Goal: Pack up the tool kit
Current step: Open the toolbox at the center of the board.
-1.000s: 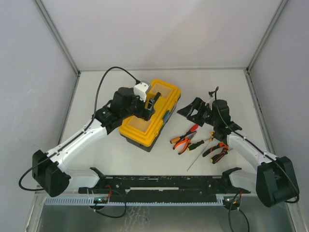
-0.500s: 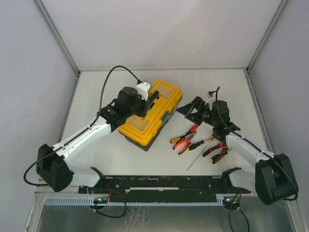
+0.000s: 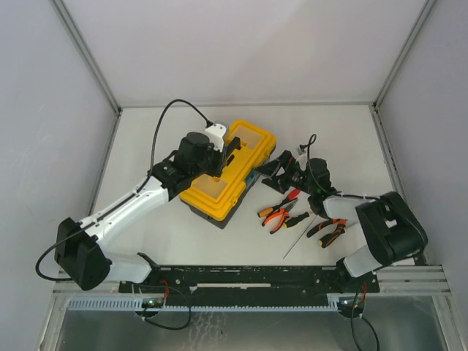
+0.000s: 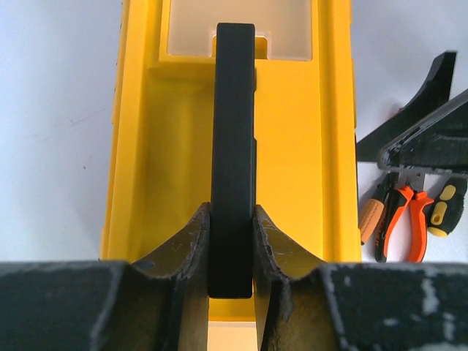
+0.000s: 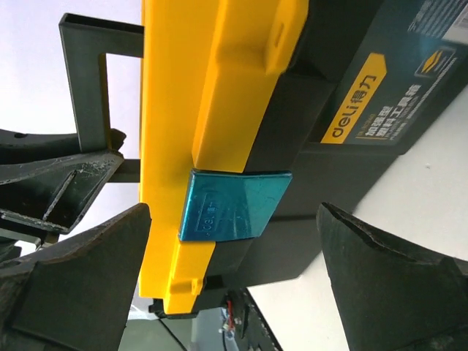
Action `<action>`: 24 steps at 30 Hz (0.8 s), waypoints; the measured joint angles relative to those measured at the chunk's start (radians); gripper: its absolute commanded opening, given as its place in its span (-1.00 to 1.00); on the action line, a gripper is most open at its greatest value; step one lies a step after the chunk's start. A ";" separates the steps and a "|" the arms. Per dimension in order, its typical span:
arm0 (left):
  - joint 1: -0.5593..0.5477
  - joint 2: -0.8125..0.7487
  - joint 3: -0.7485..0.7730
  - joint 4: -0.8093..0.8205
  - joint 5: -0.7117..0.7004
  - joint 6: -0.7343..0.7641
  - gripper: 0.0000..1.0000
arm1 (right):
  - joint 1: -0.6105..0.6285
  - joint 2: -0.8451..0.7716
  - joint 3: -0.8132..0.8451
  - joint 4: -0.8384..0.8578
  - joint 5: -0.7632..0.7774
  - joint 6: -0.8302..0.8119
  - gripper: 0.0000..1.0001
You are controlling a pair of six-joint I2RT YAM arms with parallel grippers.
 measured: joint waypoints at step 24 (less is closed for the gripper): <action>-0.007 -0.080 -0.059 -0.032 -0.187 -0.177 -1.00 | 0.047 0.326 0.056 0.530 -0.098 0.238 0.96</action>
